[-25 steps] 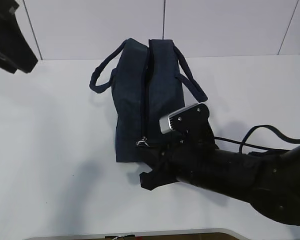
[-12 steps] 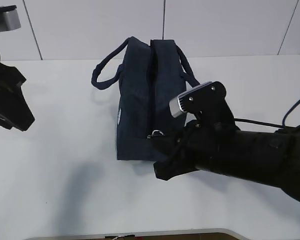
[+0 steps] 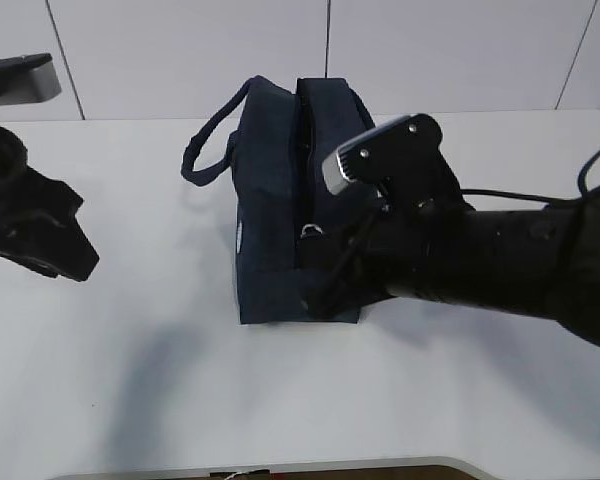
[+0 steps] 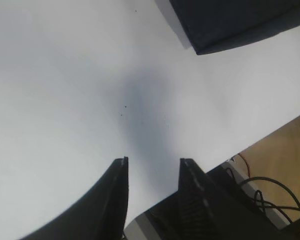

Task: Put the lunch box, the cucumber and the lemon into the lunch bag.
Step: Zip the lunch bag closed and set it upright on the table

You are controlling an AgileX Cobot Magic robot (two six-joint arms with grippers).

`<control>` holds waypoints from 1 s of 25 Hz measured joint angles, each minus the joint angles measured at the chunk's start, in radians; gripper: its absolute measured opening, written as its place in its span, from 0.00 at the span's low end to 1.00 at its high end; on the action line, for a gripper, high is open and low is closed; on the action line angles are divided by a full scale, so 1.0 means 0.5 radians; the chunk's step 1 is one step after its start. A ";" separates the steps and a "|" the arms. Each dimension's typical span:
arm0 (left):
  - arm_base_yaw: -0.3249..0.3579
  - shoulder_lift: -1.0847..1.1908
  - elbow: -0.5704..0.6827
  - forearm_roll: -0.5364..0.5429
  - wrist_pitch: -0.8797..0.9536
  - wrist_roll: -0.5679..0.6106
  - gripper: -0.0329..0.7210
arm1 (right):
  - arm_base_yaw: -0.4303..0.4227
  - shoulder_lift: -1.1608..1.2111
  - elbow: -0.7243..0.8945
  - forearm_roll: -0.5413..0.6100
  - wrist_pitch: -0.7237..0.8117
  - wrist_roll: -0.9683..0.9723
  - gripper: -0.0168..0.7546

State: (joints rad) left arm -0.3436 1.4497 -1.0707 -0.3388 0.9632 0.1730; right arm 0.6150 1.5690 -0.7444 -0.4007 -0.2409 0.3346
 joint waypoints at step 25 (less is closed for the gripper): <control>-0.020 0.192 0.314 -0.984 -0.974 1.186 0.44 | 0.000 0.000 -0.640 -0.116 0.646 0.021 0.03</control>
State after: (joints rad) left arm -0.3536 1.5458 -0.9134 -0.8307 0.4761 0.7661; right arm 0.6150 1.5690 -1.0643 -0.4589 0.0824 0.3453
